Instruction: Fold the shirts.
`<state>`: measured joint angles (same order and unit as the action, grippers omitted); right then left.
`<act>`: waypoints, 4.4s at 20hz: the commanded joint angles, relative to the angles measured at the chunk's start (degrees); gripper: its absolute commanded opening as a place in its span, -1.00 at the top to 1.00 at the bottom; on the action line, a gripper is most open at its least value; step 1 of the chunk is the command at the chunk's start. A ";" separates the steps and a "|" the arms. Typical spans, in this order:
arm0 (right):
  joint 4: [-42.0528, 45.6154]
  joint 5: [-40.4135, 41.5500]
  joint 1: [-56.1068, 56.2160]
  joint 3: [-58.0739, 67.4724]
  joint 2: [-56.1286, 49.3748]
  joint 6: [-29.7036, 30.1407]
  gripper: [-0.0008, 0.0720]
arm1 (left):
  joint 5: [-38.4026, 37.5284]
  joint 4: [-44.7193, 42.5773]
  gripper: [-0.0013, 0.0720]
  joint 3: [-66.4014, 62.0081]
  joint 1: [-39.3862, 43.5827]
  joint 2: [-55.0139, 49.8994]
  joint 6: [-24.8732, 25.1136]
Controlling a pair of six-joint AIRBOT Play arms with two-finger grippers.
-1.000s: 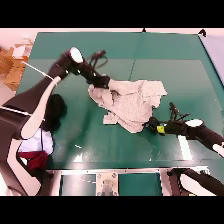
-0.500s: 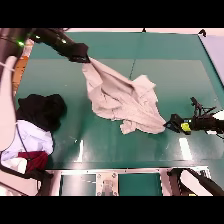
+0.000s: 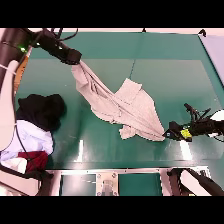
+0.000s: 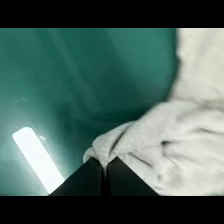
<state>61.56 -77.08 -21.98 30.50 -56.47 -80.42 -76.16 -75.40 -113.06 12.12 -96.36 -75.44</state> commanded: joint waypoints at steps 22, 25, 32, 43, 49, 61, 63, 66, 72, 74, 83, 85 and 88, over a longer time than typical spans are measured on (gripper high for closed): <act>-16.17 18.97 10.64 40.28 -44.52 7.43 0.08 | 1.55 4.09 0.91 8.68 -0.04 -9.03 8.46; -16.22 17.62 14.58 40.57 -45.55 8.35 0.13 | 1.53 4.07 0.91 8.66 -0.04 -8.98 8.46; -16.98 4.68 15.30 51.69 -35.47 10.40 0.95 | -6.58 3.87 0.91 -1.73 -0.04 -2.93 4.46; -16.96 17.03 0.66 66.53 15.41 7.80 0.95 | -2.95 3.58 0.91 -4.31 -0.04 42.12 2.91; -14.05 20.87 -1.88 66.45 21.68 7.80 0.95 | -6.84 -2.73 0.91 -4.20 -0.04 47.74 2.29; -18.51 25.31 2.49 35.28 5.79 13.66 0.95 | 4.66 3.41 0.91 18.05 -0.04 21.92 9.77; -18.53 29.31 3.41 31.71 -3.89 13.64 0.95 | 11.30 10.43 0.91 18.34 -0.04 9.88 13.18; -19.43 31.91 3.50 32.24 -17.94 13.57 0.95 | 20.39 16.20 0.91 15.02 -0.02 -4.81 14.47; -19.04 32.33 2.80 34.82 -27.10 13.42 0.51 | 19.85 16.85 -0.31 9.99 -0.83 -11.08 13.60; -16.92 27.15 0.35 35.78 -26.36 13.40 0.25 | 10.23 16.70 -0.61 6.19 -3.39 -11.08 9.38; -12.09 10.67 -22.88 21.38 -14.08 11.89 0.15 | -17.33 31.32 -0.31 11.87 -18.71 -5.09 2.69; -11.04 10.05 -27.43 16.72 -11.87 11.93 0.12 | -16.79 31.08 0.38 21.55 -20.63 0.90 5.62; -10.29 8.28 -29.35 10.29 -11.32 11.89 -0.01 | -10.99 30.38 0.38 39.67 -23.63 11.34 9.05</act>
<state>50.24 -66.59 -47.94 46.70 -69.36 -68.40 -90.15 -45.91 -86.83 -8.45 -92.88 -69.28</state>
